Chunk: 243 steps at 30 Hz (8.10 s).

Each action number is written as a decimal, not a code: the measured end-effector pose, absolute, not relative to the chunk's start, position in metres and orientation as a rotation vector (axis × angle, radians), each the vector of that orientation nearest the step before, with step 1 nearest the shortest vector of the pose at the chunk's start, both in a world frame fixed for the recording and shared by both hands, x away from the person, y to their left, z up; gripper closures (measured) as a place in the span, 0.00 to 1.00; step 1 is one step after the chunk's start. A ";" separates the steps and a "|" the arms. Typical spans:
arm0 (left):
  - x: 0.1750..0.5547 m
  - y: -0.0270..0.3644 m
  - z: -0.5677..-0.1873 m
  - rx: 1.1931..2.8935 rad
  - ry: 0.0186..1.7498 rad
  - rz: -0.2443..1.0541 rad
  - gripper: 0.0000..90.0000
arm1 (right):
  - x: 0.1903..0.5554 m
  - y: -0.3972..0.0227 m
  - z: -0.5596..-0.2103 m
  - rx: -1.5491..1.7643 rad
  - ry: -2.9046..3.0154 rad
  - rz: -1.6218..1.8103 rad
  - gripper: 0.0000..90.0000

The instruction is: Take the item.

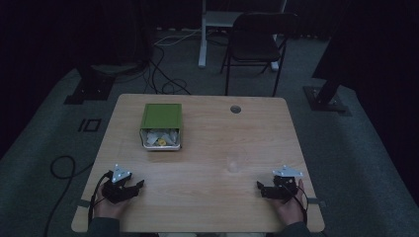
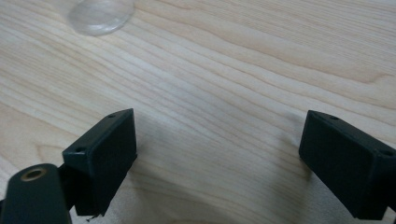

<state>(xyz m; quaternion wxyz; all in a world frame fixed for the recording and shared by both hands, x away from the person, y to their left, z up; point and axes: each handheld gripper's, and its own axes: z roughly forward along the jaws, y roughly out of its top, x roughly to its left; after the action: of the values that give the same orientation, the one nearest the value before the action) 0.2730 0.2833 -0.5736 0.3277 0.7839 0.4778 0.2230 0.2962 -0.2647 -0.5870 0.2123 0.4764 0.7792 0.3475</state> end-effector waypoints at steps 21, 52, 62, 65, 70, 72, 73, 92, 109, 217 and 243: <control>0.271 0.278 -0.565 2.058 1.225 0.557 0.48 | 0.294 -0.267 -0.587 1.311 2.173 0.972 0.12; 0.281 0.256 -0.518 2.045 1.092 0.609 0.52 | 0.293 -0.270 -0.587 1.297 2.180 0.979 0.15; 0.289 0.245 -0.510 2.060 1.049 0.617 0.54 | 0.293 -0.270 -0.587 1.296 2.180 0.980 0.15; 0.292 0.241 -0.507 2.059 1.037 0.621 0.54 | 0.293 -0.270 -0.587 1.296 2.180 0.980 0.15; 0.300 0.236 -0.502 2.059 1.023 0.619 0.54 | 0.293 -0.270 -0.587 1.296 2.181 0.978 0.15; 0.304 0.233 -0.501 2.058 1.019 0.617 0.53 | 0.293 -0.270 -0.587 1.297 2.180 0.979 0.15; 0.304 0.233 -0.501 2.058 1.019 0.617 0.53 | 0.293 -0.270 -0.587 1.297 2.180 0.979 0.15; 0.334 0.204 -0.494 2.071 0.974 0.613 0.48 | 0.293 -0.270 -0.587 1.298 2.180 0.978 0.15; 0.367 0.187 -0.506 2.078 1.021 0.582 0.41 | 0.293 -0.270 -0.587 1.299 2.180 0.978 0.15; 0.322 0.204 -0.481 2.073 0.896 0.514 0.98 | 0.293 -0.270 -0.587 1.294 2.182 0.979 0.15; 0.309 0.179 -0.461 2.083 0.782 0.488 0.98 | 0.293 -0.270 -0.587 1.294 2.182 0.979 0.15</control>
<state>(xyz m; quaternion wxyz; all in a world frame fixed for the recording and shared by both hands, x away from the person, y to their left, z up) 0.3092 0.1787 -0.4614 0.4187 0.8304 0.3119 0.1945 0.2927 -0.2699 -0.5870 0.2097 0.4653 0.7845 0.3521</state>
